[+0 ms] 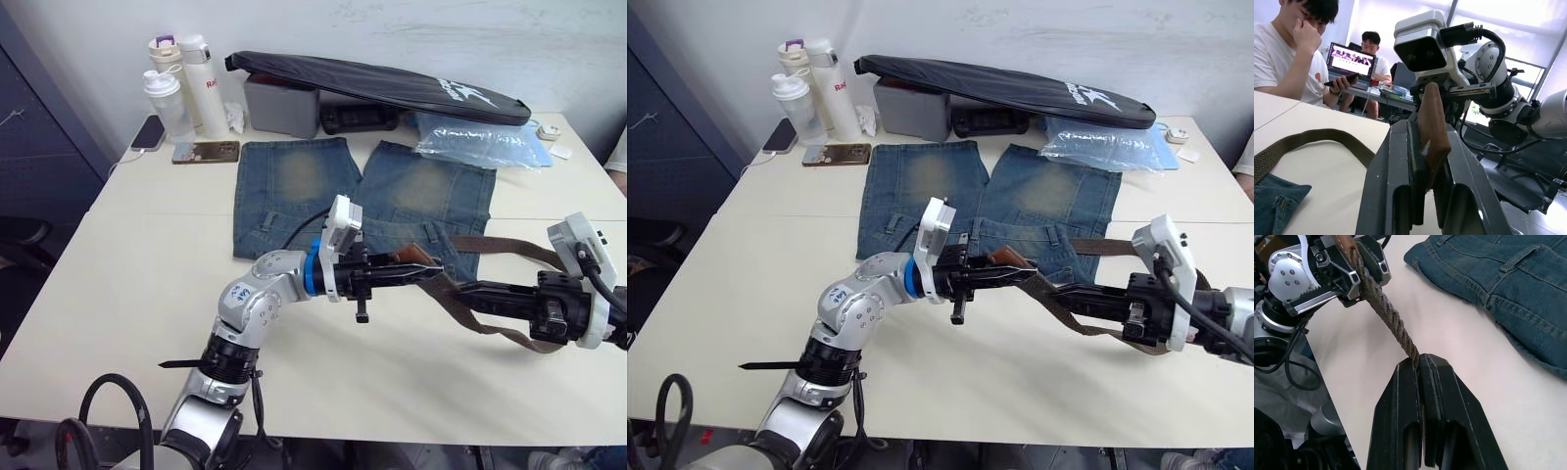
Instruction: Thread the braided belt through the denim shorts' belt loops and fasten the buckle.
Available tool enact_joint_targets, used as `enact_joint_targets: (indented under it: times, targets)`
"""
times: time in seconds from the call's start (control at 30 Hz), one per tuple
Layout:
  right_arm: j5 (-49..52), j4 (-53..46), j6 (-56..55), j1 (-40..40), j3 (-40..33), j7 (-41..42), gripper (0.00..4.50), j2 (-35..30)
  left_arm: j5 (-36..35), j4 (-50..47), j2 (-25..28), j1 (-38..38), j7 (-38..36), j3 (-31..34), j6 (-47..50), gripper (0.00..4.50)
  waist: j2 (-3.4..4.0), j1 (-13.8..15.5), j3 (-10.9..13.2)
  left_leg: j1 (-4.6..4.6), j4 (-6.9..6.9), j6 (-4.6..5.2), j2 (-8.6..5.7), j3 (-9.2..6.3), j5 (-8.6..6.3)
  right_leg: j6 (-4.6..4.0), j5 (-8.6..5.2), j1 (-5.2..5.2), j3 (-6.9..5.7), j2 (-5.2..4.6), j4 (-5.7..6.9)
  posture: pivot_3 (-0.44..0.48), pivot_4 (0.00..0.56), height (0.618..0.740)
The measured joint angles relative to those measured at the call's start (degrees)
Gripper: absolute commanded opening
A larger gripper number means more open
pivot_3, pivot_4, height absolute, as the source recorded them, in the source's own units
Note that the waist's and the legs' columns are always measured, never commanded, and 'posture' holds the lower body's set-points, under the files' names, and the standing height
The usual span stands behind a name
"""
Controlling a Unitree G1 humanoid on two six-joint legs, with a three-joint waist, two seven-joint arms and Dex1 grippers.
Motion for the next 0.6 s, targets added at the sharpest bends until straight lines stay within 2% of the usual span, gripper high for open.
enact_joint_targets:
  times: [0.1, 0.13, 0.17, 0.23, 0.27, 0.33, 0.37, 0.4, 0.5, 0.6]
  targets:
    - [0.54, -0.04, -0.02, 1.00, -0.48, -1.00, 0.00, 0.00, 0.25, 0.58, -0.12, -0.03, 0.48, -0.42, -0.12, 0.06, 0.00, 0.00, 0.00, 0.00, 0.00, 0.00, 0.00, 0.00, 0.00, 0.00, 0.00, 0.00, 0.01, 0.01, 0.00, 0.000, 0.150, 0.740]
    - [0.33, -0.40, -0.41, 1.52, -1.15, -1.31, 0.78, 0.00, 0.25, 0.93, -0.46, -0.13, 1.04, -0.40, -0.12, 0.00, 0.00, 0.07, 0.00, -0.01, 0.00, 0.00, 0.00, 0.00, 0.00, 0.00, 0.00, 0.00, 0.01, 0.01, -0.02, 0.000, 0.150, 0.740]
    - [-0.19, -0.73, -1.00, 1.88, -1.88, -1.68, 1.03, 0.00, 0.25, 1.12, -0.60, -0.29, 1.43, -0.27, -0.11, 0.00, 0.00, 0.10, 0.00, -0.02, 0.00, 0.00, 0.00, -0.01, 0.00, 0.00, 0.00, 0.00, 0.01, 0.01, -0.04, 0.000, 0.150, 0.740]
    - [-1.21, -0.83, -2.42, 2.63, -4.20, -2.18, 1.98, 0.01, 0.19, 1.75, -0.78, -1.14, 2.86, 0.25, 0.41, 0.00, 0.00, 0.14, 0.00, -0.03, 0.01, 0.00, -0.02, -0.01, 0.00, 0.01, 0.00, 0.00, 0.02, 0.00, -0.06, 0.000, 0.150, 0.740]
    - [-1.85, -0.93, -2.99, 3.32, -5.49, -2.29, 2.61, 0.01, -0.33, 2.51, -1.40, -1.98, 4.21, 1.28, 1.52, 0.00, 0.00, 0.19, 0.00, -0.03, 0.01, 0.00, -0.02, -0.01, 0.00, 0.01, 0.01, 0.00, 0.02, 0.00, -0.06, 0.000, 0.150, 0.740]
    - [-3.32, -1.31, -4.26, 4.21, -8.09, -2.81, 3.54, 0.02, -4.56, 5.30, -3.88, -4.62, 9.27, 5.99, 7.56, 0.00, -0.01, 0.21, 0.00, -0.07, 0.02, 0.01, -0.02, -0.03, 0.00, 0.04, 0.02, 0.00, 0.00, -0.01, -0.06, 0.000, 0.150, 0.740]
    - [-3.83, -1.41, -4.85, 4.31, -8.83, -3.07, 4.17, 0.03, -6.03, 5.98, -4.60, -5.47, 11.15, 7.69, 9.66, 0.00, -0.01, 0.11, 0.00, -0.07, 0.02, 0.02, -0.02, -0.03, 0.00, 0.04, 0.01, 0.00, 0.00, -0.01, -0.06, 0.000, 0.150, 0.740]
    - [-5.07, -1.85, -5.86, 4.31, -9.58, -3.89, 4.44, 0.08, -8.02, 7.48, -5.74, -6.81, 14.00, 10.12, 12.32, 0.00, -0.01, 0.07, 0.00, -0.07, 0.01, 0.02, -0.01, -0.04, 0.00, 0.04, 0.01, -0.01, -0.01, -0.01, -0.06, 0.000, 0.150, 0.740]
    - [-8.67, -4.27, -9.72, 3.22, -11.03, -9.14, 4.44, 2.35, -12.80, 13.74, -9.30, -12.31, 24.92, 18.48, 18.17, 0.00, -0.02, 0.07, 0.01, -0.09, 0.00, -0.03, -0.02, -0.08, 0.02, 0.06, 0.01, -0.08, -0.03, 0.02, -0.04, 0.000, 0.150, 0.740]
    - [2.80, -5.07, -11.66, 2.61, -12.23, -19.21, 4.44, 8.55, -15.95, 18.16, -10.98, -15.99, 33.80, 24.13, 20.93, 0.00, -0.07, 0.05, 0.03, -0.11, -0.05, -0.12, 0.01, -0.09, 0.05, 0.06, 0.01, -0.11, 0.00, 0.14, -0.03, 0.000, 0.150, 0.740]
